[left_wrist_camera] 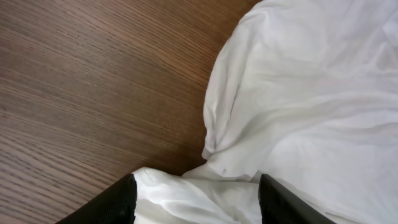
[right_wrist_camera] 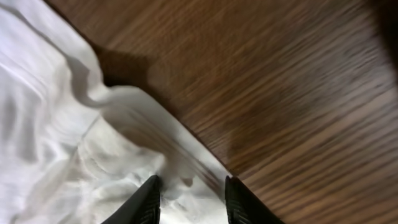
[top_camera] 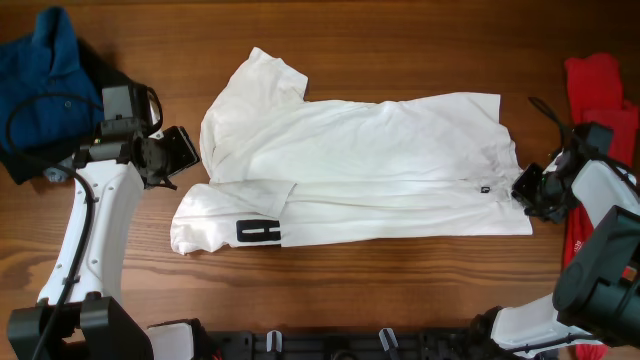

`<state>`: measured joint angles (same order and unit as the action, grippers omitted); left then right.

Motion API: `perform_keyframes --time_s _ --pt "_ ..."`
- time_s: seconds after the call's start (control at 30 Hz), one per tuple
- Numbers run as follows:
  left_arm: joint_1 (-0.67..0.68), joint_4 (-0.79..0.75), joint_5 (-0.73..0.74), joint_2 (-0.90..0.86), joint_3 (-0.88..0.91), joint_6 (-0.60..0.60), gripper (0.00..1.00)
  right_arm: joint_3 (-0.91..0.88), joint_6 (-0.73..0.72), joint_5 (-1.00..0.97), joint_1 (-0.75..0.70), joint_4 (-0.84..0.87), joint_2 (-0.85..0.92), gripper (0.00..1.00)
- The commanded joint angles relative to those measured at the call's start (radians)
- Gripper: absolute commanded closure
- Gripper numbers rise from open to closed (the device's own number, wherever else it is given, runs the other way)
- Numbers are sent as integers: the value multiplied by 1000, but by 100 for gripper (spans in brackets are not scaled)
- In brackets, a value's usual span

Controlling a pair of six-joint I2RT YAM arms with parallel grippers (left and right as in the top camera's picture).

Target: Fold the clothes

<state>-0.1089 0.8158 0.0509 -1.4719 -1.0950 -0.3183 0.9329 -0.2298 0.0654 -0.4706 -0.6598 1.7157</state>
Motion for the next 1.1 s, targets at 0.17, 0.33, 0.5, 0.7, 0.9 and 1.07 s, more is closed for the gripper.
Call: perform_keyframes --time_s 0.17,0.33,0.5,0.7,0.9,1.07 --pt "7 2 0 -6 -10 20 37 -15 70 121 -2 46 -5 66" --pt "7 1 1 -6 -9 20 37 -14 70 121 -2 46 -5 79" --pt "7 1 0 -6 -10 21 37 -14 70 114 -2 41 -5 87" --pt "7 1 1 -6 -10 21 37 -14 16 5 -2 15 -5 84" --pt "7 1 1 -6 -10 21 37 10 17 10 -2 0 -7 84" --pt "7 1 0 -6 -10 21 37 42 17 14 -2 -28 -8 84"
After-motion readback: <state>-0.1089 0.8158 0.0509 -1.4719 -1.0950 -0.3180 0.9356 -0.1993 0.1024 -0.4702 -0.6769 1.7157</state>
